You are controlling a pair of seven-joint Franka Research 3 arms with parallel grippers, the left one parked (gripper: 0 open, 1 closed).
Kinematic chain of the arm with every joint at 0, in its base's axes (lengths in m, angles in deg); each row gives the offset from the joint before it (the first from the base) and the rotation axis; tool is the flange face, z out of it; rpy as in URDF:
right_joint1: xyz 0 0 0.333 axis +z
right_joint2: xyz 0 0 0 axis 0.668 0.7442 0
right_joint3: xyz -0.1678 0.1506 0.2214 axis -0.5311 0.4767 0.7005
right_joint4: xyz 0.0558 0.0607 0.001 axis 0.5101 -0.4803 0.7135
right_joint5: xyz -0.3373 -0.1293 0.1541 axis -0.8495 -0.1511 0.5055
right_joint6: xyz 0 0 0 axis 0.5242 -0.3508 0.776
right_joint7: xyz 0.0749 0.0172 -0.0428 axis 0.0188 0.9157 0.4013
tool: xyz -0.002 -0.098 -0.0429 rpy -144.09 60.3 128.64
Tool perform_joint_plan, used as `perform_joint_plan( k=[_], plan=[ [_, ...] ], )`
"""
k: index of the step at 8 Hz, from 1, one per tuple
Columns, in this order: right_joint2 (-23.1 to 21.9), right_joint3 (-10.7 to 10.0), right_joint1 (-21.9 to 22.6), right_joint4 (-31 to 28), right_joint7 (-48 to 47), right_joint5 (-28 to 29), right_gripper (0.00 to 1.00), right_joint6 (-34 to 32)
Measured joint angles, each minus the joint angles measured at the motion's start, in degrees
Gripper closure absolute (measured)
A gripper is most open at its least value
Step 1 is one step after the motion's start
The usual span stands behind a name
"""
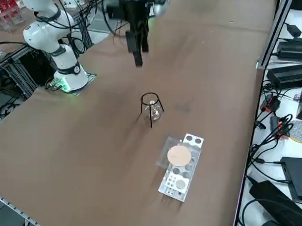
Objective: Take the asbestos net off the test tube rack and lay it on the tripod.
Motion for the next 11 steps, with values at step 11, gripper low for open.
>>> perform_joint_plan(
  k=[11],
  plan=[
    [16.0,-0.1,-10.0,-16.2,66.4,-0.2,0.11,52.5]
  ],
)
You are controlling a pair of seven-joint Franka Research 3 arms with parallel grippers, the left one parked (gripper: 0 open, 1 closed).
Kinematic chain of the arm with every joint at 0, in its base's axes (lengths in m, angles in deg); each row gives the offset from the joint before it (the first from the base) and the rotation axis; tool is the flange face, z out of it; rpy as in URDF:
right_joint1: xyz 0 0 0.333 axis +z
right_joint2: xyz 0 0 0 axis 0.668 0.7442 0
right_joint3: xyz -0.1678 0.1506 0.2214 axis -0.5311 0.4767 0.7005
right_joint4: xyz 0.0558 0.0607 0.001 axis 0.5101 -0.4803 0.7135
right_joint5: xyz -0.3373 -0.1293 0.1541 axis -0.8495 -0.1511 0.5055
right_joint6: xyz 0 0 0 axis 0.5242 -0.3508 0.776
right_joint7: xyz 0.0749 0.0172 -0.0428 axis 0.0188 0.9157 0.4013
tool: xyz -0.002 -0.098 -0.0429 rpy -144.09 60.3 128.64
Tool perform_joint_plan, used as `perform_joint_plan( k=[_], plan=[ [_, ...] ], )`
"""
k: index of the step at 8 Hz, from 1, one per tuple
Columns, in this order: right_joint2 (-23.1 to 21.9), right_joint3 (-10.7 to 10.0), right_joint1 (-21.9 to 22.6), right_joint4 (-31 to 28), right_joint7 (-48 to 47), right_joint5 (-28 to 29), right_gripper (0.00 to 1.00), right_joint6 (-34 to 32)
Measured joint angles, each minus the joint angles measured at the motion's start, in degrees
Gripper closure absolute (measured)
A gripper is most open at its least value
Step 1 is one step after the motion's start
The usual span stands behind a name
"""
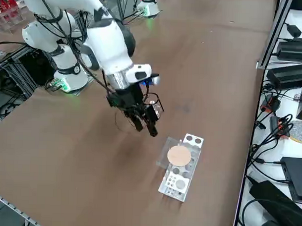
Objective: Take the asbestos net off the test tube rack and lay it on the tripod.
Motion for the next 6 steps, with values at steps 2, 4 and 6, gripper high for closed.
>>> perform_joint_plan(
  k=[2,4,6],
  plan=[
    [3.7,0.3,0.0,2.0,2.4,-0.3,0.13,1.9],
    [6.4,0.5,0.0,3.5,3.4,-0.5,0.13,5.3],
    [8.5,0.7,0.0,3.7,3.4,-0.6,0.13,9.1]
  ],
)
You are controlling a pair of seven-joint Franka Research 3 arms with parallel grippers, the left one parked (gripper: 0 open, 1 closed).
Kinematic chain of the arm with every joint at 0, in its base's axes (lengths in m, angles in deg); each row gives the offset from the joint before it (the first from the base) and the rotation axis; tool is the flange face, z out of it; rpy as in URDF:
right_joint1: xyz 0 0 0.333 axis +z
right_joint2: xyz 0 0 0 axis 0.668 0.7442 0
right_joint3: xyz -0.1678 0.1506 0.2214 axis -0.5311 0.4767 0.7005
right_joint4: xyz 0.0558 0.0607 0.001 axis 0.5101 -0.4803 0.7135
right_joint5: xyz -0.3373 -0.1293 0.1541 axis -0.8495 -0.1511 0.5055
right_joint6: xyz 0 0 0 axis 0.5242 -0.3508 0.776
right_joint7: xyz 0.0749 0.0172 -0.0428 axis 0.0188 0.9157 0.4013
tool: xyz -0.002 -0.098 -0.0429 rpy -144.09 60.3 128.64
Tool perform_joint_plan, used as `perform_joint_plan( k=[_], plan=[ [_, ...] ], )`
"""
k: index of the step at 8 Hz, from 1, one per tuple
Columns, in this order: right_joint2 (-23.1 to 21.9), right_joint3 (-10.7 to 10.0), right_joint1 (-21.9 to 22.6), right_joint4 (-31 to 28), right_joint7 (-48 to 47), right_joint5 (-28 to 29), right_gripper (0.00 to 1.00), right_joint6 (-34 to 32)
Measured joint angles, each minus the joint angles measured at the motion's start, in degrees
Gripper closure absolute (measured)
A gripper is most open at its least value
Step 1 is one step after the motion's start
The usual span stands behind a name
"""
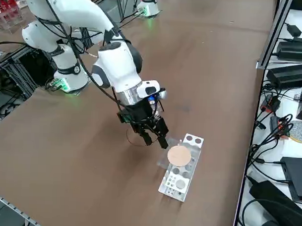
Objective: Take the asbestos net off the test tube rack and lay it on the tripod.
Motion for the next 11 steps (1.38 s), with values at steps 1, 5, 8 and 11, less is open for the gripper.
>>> perform_joint_plan(
  k=[1,5,8,11],
  plan=[
    [1.0,0.4,0.0,0.0,0.0,0.0,0.13,1.6],
    [3.7,1.0,0.0,1.5,0.0,-0.3,0.20,4.6],
    [5.1,1.0,0.0,3.0,0.1,-1.3,0.27,5.3],
    [6.3,1.0,0.0,3.7,0.1,-2.1,0.50,6.5]
  ],
)
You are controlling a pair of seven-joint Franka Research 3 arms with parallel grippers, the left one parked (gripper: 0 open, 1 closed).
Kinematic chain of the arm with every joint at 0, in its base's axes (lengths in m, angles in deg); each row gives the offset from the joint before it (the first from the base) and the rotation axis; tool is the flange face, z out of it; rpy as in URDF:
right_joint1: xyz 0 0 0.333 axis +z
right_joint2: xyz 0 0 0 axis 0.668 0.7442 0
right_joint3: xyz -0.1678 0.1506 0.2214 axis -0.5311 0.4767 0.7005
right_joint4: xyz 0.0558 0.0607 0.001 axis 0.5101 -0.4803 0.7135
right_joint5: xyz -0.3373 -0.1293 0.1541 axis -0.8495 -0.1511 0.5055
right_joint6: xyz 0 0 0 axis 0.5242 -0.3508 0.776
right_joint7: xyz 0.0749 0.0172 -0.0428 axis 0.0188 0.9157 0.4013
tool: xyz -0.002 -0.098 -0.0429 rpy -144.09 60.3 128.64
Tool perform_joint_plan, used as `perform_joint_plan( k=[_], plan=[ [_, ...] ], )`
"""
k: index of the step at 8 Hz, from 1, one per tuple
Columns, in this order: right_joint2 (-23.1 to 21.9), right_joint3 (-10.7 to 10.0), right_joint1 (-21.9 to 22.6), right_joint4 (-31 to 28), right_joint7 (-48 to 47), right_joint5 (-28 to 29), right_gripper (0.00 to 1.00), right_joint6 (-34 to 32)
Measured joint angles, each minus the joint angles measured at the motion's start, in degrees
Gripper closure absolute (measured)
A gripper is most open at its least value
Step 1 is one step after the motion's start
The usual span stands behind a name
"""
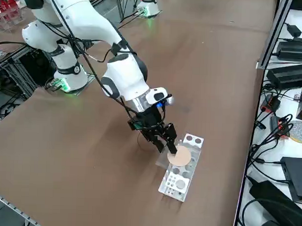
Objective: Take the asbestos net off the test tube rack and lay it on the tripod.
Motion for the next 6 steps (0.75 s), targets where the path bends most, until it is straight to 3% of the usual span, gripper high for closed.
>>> perform_joint_plan(
  k=[1,2,4,6],
  plan=[
    [0.0,0.0,0.0,0.0,0.0,0.0,0.75,0.2],
    [0.0,0.0,0.0,0.2,0.0,0.0,0.86,0.3],
    [-0.6,0.0,0.0,0.9,0.0,0.0,0.99,-0.2],
    [-4.2,0.0,0.0,2.1,0.0,0.0,0.99,-6.6]
  ],
)
